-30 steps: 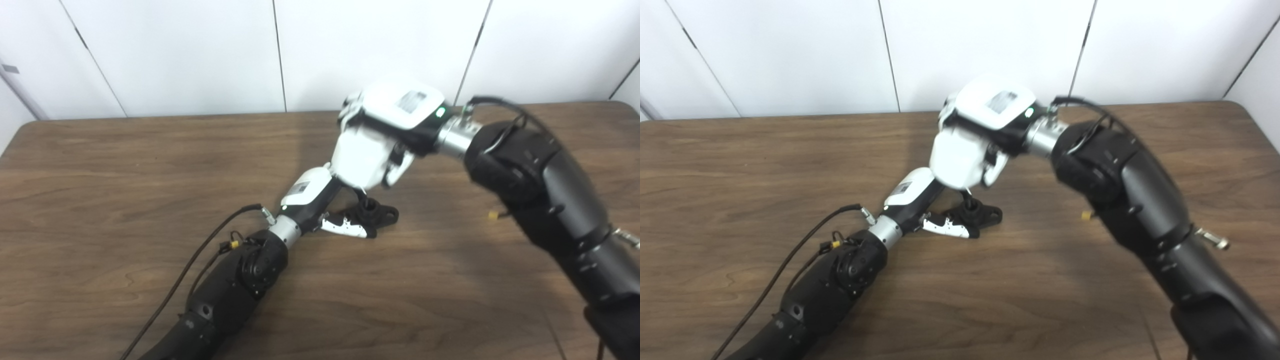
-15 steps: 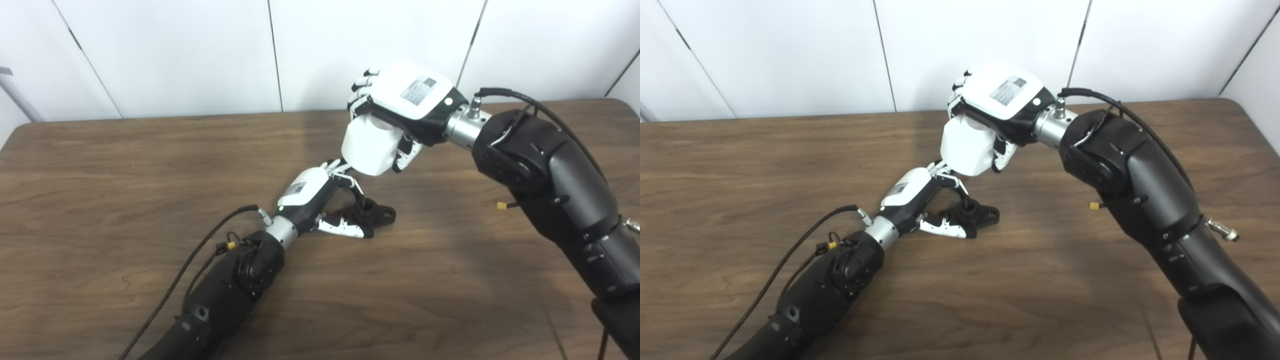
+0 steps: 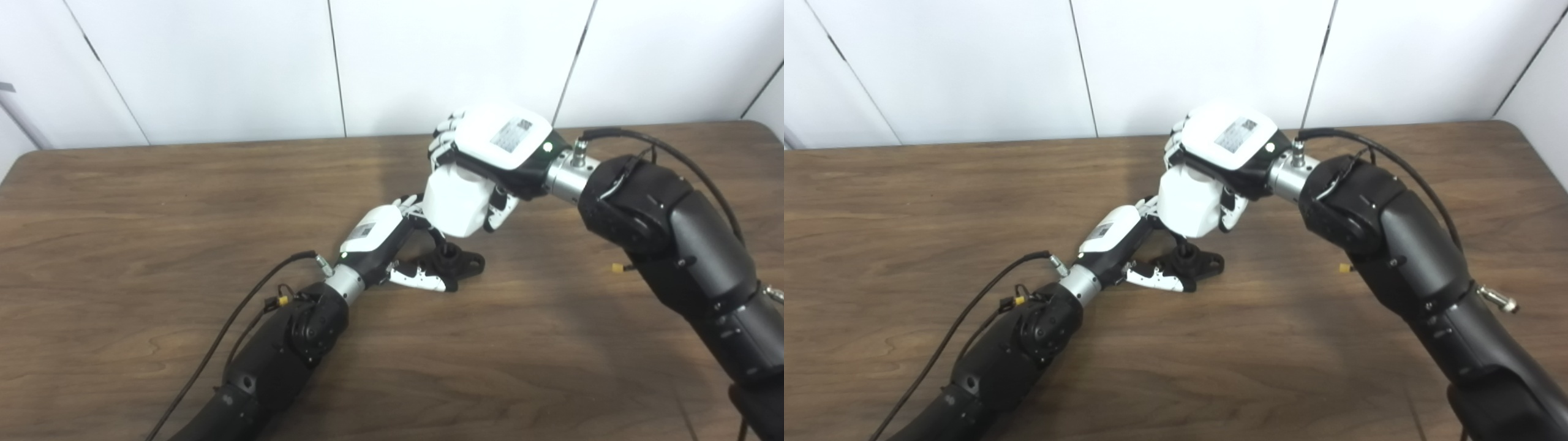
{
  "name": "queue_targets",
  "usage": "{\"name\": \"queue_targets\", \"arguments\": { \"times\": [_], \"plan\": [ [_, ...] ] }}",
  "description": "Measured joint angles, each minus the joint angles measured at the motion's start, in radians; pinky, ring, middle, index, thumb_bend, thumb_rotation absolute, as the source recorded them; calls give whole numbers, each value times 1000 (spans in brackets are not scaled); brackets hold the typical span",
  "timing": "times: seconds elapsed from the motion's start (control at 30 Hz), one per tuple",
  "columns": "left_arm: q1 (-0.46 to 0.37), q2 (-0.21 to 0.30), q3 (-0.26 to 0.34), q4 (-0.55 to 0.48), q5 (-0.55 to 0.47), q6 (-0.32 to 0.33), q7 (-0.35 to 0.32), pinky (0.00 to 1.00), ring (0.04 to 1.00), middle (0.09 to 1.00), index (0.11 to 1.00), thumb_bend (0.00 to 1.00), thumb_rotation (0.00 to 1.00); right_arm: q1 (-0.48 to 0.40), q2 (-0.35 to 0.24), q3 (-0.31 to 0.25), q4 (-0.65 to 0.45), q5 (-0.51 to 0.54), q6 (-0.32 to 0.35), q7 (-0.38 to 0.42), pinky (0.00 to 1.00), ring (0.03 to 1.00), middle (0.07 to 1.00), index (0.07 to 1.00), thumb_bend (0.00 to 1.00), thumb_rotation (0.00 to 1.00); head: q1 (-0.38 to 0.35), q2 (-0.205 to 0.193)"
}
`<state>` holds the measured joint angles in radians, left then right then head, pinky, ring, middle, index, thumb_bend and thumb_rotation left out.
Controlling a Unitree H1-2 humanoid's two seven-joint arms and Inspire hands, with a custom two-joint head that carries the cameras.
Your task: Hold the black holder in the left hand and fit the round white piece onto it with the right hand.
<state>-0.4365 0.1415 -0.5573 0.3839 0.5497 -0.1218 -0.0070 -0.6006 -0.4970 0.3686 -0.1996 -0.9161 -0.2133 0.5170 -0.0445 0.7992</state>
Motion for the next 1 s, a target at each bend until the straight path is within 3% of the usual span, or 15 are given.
{"name": "queue_targets", "arguments": {
  "times": [0.73,1.0],
  "plan": [
    [0,1,0,-2,-1,0,-3,1000,1000,930,481,523,59,2,0,6,-1,5,-34,69,813,845,774,483,525,137,6,11],
    [3,0,-3,-11,-1,9,-3,1000,1000,925,481,523,58,15,0,22,-1,6,-44,99,847,851,775,482,524,136,20,17]
  ]
}}
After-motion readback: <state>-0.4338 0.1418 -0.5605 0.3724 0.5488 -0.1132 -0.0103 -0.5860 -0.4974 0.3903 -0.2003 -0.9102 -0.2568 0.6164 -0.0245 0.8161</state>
